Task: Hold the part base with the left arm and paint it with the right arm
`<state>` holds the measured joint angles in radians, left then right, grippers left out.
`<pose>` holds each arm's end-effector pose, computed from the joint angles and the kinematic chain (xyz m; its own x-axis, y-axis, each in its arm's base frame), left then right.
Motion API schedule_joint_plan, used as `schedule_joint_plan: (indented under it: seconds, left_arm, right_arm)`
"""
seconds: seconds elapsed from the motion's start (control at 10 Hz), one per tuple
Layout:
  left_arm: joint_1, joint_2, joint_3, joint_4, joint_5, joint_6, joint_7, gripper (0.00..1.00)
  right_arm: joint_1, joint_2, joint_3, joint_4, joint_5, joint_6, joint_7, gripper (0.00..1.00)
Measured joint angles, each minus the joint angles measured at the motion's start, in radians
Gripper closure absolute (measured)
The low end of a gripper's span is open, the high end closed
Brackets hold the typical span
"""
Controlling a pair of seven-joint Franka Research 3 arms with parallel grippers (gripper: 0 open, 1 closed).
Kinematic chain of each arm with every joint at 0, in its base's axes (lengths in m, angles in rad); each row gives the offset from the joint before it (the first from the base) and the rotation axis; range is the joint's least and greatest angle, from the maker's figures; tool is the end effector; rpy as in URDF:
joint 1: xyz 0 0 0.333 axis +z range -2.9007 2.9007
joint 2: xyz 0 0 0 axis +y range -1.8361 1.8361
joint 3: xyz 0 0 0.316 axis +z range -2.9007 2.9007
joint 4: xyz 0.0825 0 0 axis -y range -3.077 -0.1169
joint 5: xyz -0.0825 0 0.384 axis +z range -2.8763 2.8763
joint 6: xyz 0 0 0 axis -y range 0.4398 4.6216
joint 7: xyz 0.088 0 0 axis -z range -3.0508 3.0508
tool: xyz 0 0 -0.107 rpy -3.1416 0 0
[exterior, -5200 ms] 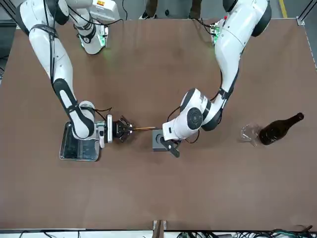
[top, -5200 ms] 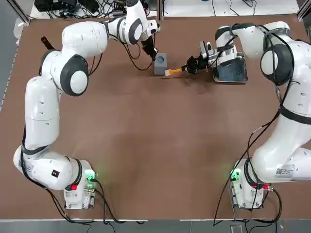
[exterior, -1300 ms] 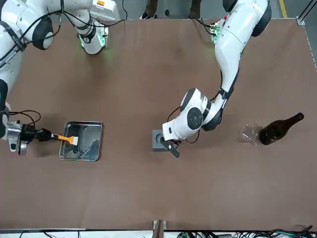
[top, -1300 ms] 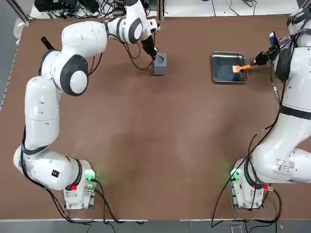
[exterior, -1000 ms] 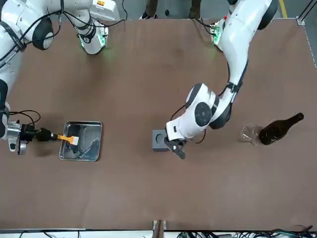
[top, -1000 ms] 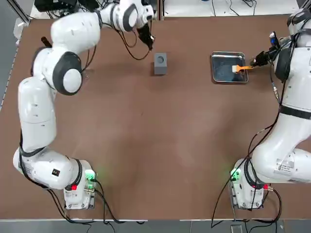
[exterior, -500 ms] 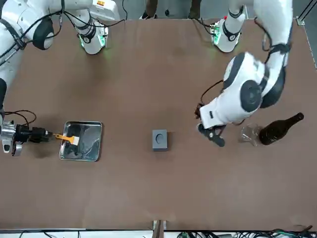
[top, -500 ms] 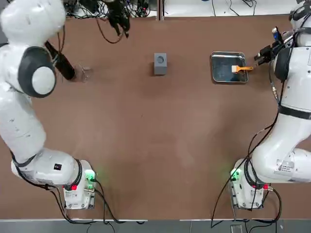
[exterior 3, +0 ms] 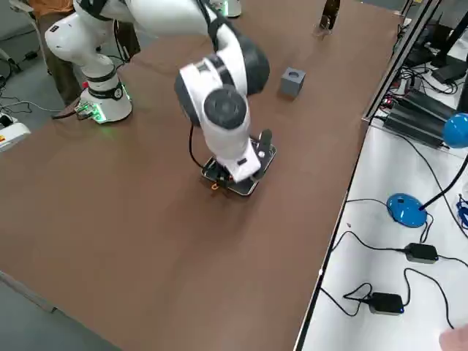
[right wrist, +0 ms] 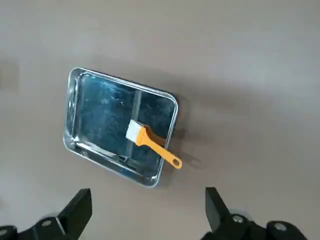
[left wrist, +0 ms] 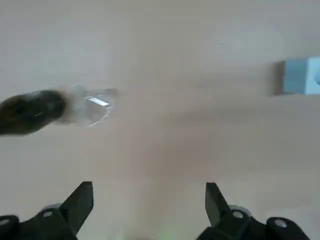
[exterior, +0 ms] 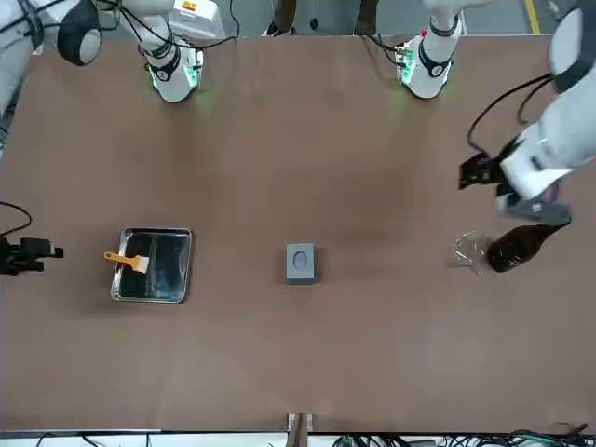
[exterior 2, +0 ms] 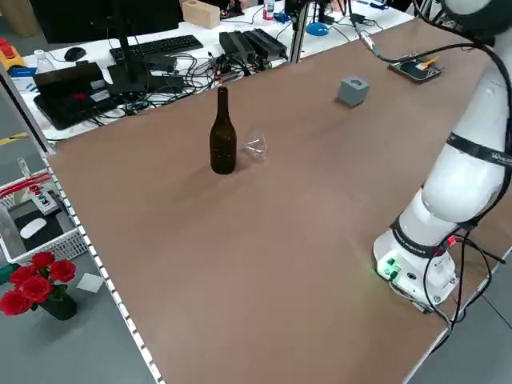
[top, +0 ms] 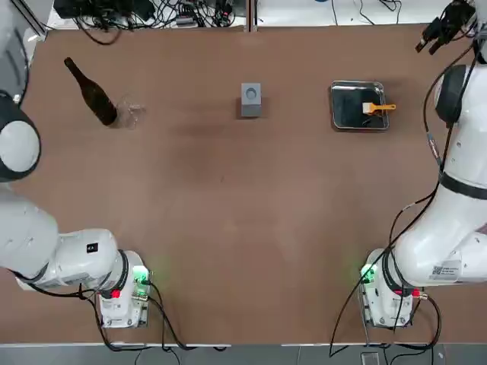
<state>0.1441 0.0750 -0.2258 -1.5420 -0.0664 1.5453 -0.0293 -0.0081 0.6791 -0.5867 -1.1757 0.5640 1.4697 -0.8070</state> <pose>0.5709 -0.0493 0.5950 0.9959 -0.0545 -0.0721 -0.0486 -0.9955 0.0809 0.6586 -0.2383 0.4161 0.9670 0.2496 -0.0506 0.2185 -0.9152 -0.3386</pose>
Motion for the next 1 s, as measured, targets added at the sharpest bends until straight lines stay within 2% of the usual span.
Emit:
schedule_joint_plan:
  seconds: [0.2, 0.4, 0.6, 0.7, 0.8, 1.0]
  left_arm:
    - [-0.030, -0.086, 0.098, -0.003, 0.000, -0.014, 0.001, 0.01]
    - [-0.047, -0.172, 0.124, -0.023, 0.034, -0.026, 0.001, 0.01]
    - [-0.061, -0.201, 0.125, -0.019, 0.054, -0.036, 0.000, 0.01]
    - [-0.065, -0.188, 0.124, 0.017, 0.054, -0.069, -0.001, 0.01]
    - [-0.071, -0.159, 0.122, 0.076, 0.054, -0.122, -0.001, 0.02]
    - [-0.080, -0.101, 0.120, 0.152, 0.055, -0.178, -0.014, 0.02]
  right_arm:
    - [-0.003, -0.140, 0.152, -0.001, -0.203, -0.015, 0.193, 0.00]
    - [0.001, -0.287, 0.331, -0.043, -0.387, -0.035, 0.425, 0.00]
    - [0.003, -0.422, 0.475, -0.113, -0.526, -0.033, 0.588, 0.00]
    - [0.003, -0.486, 0.523, -0.143, -0.567, -0.031, 0.650, 0.00]
    - [0.002, -0.534, 0.544, -0.161, -0.580, -0.027, 0.703, 0.00]
    - [-0.017, -0.572, 0.546, -0.179, -0.578, -0.015, 0.736, 0.00]
